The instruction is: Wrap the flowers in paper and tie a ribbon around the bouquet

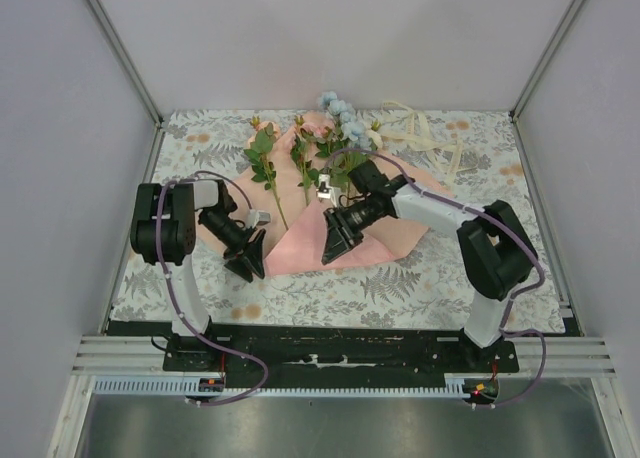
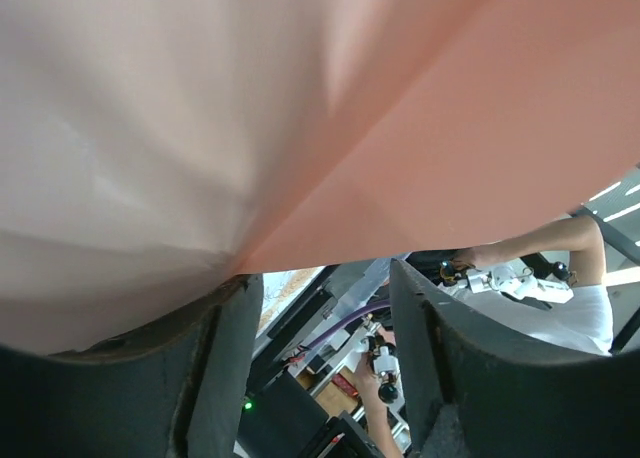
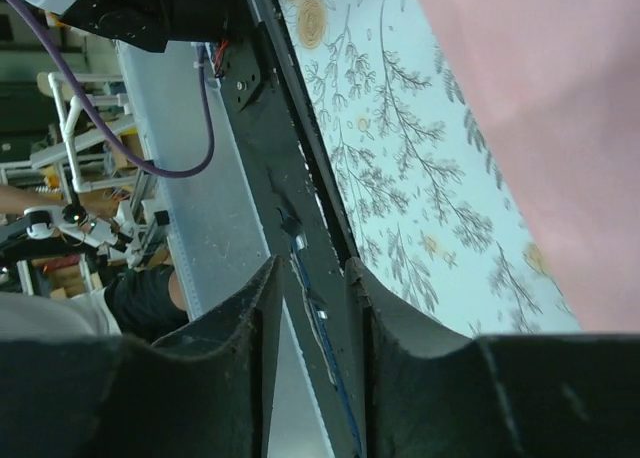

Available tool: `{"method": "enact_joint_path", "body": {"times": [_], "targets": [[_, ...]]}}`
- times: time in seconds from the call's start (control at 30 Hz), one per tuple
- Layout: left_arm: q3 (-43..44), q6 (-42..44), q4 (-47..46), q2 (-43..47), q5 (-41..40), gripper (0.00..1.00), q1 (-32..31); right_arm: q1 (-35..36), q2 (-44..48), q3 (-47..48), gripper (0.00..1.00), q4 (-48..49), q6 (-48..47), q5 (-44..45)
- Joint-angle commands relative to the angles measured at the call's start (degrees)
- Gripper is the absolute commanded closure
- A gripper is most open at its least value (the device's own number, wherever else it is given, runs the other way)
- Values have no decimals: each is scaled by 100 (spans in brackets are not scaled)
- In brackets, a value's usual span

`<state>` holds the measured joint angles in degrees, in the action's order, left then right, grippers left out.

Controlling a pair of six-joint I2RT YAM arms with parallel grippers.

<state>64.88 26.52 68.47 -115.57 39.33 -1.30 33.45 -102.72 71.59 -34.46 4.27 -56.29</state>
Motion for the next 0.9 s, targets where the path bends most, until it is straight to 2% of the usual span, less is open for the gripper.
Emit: {"method": "enact_joint_path", "body": {"times": [0.0,0.13,0.27,0.37,0.43,0.57,0.63,0.7,0.77,0.87], "targets": [[112,529,-827,-124,-374,40,42,521,-809,363,66,738,785,-172],[165,748,-581,113,-58,41,295,496,-1426,663,71,765,768,337],[323,1266,-142,455,468,45,481,355,-1698,602,74,993,917,338],[621,2065,517,815,1443,50,490,346,-1822,549,74,1090,944,399],[771,2147,659,1044,2058,52,412,320,-1953,566,74,1116,1031,435],[798,1656,300,1098,2298,60,-351,215,-2173,584,76,1125,1225,487],[571,920,-471,1133,2290,63,-677,188,-2174,575,76,1125,1225,584],[263,-108,-1498,1133,2054,72,-1011,188,-2147,549,77,1117,1225,654],[131,-689,-2167,1046,1668,79,-1362,188,-2121,531,78,1117,1225,707],[42,-1288,-2766,809,1412,84,-1741,179,-2077,461,78,1125,1199,778]]}}
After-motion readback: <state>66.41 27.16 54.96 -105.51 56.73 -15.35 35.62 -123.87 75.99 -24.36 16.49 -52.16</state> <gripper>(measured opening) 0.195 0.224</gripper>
